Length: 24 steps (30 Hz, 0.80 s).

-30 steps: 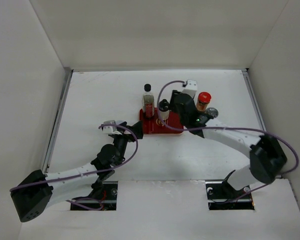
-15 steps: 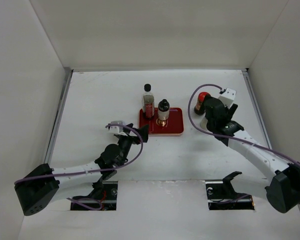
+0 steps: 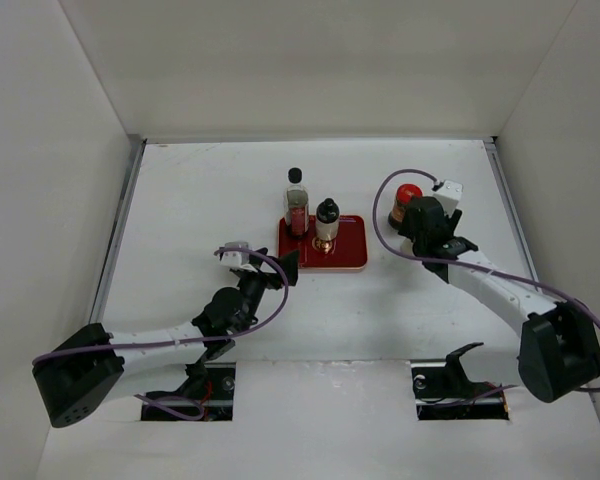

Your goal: Organize the condiment bottles

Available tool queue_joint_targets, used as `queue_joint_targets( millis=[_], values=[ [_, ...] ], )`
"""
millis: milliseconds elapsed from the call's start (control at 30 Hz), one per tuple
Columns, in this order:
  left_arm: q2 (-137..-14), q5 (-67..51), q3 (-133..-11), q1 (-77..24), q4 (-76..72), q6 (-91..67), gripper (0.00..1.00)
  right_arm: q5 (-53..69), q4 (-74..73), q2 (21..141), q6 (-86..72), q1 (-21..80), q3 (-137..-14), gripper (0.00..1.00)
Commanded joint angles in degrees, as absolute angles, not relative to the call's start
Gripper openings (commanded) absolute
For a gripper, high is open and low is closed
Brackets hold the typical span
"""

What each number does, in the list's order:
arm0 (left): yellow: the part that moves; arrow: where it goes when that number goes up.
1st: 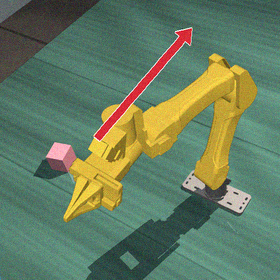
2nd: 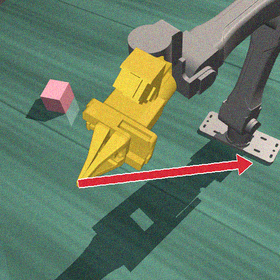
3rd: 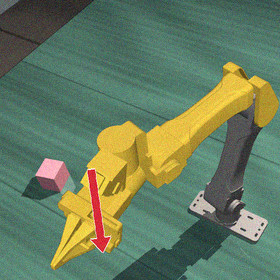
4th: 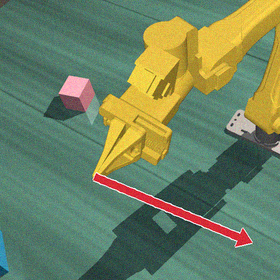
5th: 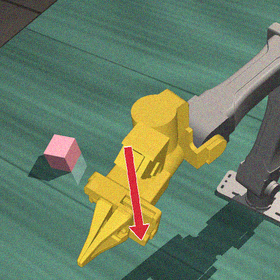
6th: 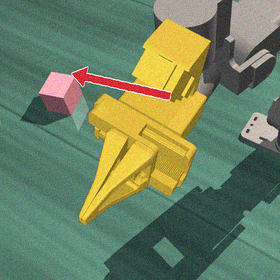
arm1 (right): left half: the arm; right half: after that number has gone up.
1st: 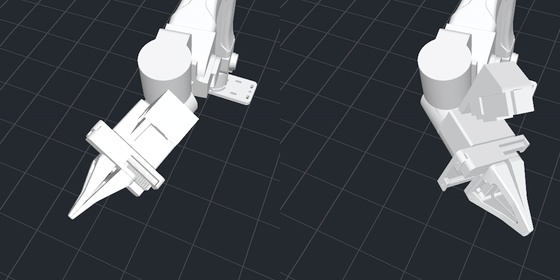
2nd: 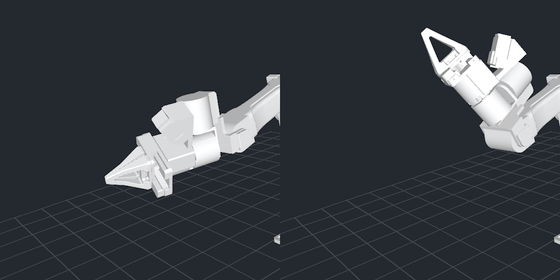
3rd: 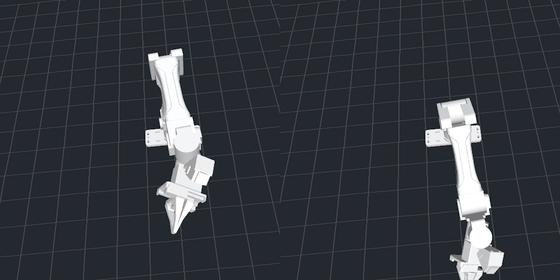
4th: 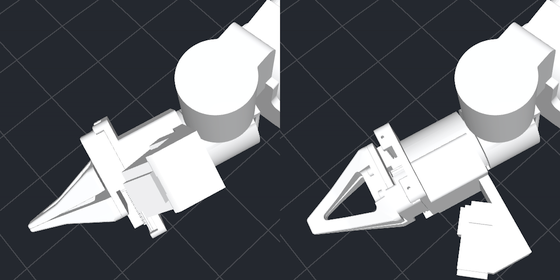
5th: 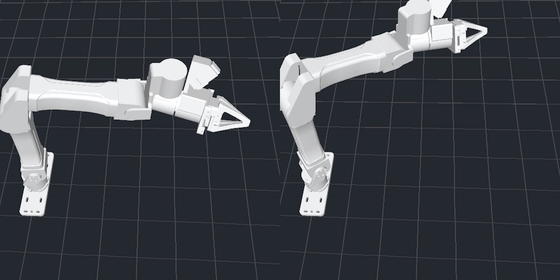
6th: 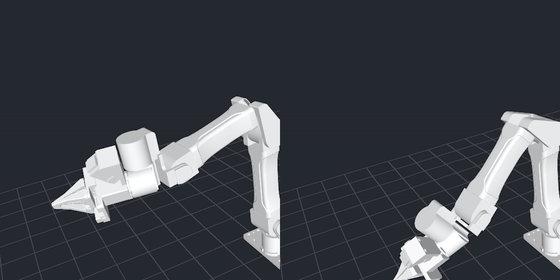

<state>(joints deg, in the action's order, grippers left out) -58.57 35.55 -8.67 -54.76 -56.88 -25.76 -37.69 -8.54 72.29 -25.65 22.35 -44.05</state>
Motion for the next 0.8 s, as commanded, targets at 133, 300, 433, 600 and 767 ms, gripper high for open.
queue_joint_targets(
  millis=[133,300,433,600,767],
  values=[
    [-58.1,35.16,-10.37,-54.8,-60.29,-25.84,0.9,-38.66,-0.1,70.15,-24.35,22.36,-42.98,0.55],
    [-59.15,35.24,-10.46,-54.8,-60.47,-25.84,0.9,-39.82,6.41,65.56,-20.57,28.42,-44.02,0.54],
    [-59.85,35.24,-10.72,-54.54,-60.47,-25.93,0.9,-38.5,6.76,69.07,-21.18,32.73,-49.3,0.54],
    [-59.85,35.42,-10.72,-54.62,-60.47,-25.93,0.9,-35.95,12.39,77.33,-20.65,35.9,-54.92,0.53],
    [-59.94,35.59,-10.55,-54.62,-60.47,-25.93,0.9,-34.1,14.5,85.33,-20.74,36.87,-59.58,0.53]
  ],
)
